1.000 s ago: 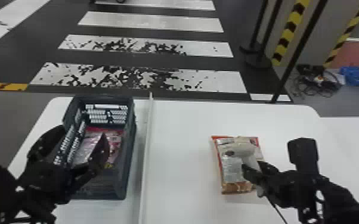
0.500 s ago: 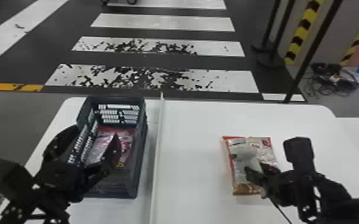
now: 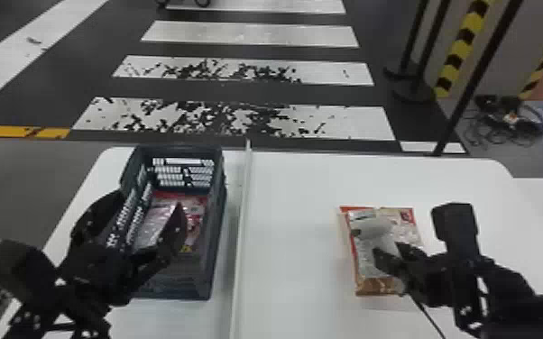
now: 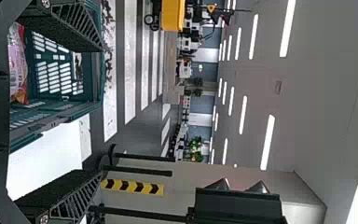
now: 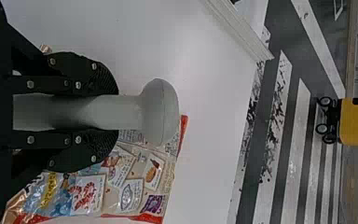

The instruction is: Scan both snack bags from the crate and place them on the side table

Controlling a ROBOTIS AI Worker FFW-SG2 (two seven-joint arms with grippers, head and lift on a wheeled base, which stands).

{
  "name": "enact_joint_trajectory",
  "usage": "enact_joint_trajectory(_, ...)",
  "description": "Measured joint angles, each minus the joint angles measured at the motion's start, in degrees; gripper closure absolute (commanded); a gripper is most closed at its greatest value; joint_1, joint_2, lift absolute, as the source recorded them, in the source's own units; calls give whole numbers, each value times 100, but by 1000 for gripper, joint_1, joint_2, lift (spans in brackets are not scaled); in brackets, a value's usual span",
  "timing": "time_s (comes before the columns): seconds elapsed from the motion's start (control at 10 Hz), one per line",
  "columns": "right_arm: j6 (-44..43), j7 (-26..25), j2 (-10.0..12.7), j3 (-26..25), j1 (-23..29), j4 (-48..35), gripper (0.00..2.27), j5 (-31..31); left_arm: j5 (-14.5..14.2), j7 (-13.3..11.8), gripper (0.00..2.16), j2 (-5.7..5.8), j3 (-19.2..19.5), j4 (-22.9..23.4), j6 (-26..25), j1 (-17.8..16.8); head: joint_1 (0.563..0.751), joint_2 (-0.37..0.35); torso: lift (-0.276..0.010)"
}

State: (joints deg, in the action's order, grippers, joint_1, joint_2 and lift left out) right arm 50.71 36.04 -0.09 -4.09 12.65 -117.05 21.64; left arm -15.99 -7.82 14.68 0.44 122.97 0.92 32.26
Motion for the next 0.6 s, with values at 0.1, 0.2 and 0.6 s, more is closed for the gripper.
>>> enact_joint_trajectory(0.1, -9, 3, 0, -202, -28, -17, 2243, -15, -2, 0, 63, 0, 0, -1, 0, 0, 695, -27, -98)
enact_joint_trajectory(0.2, -17, 11, 0, -494, -75, -24, 2243, -82, -2, 0, 63, 0, 1, -3, 0, -3, 695, -61, -98)
enact_joint_trajectory(0.6, -393, 101, 0, -1834, -381, 257, 2243, -322, 5, 1, 63, -7, -17, -30, 0, -19, 695, -191, -98)
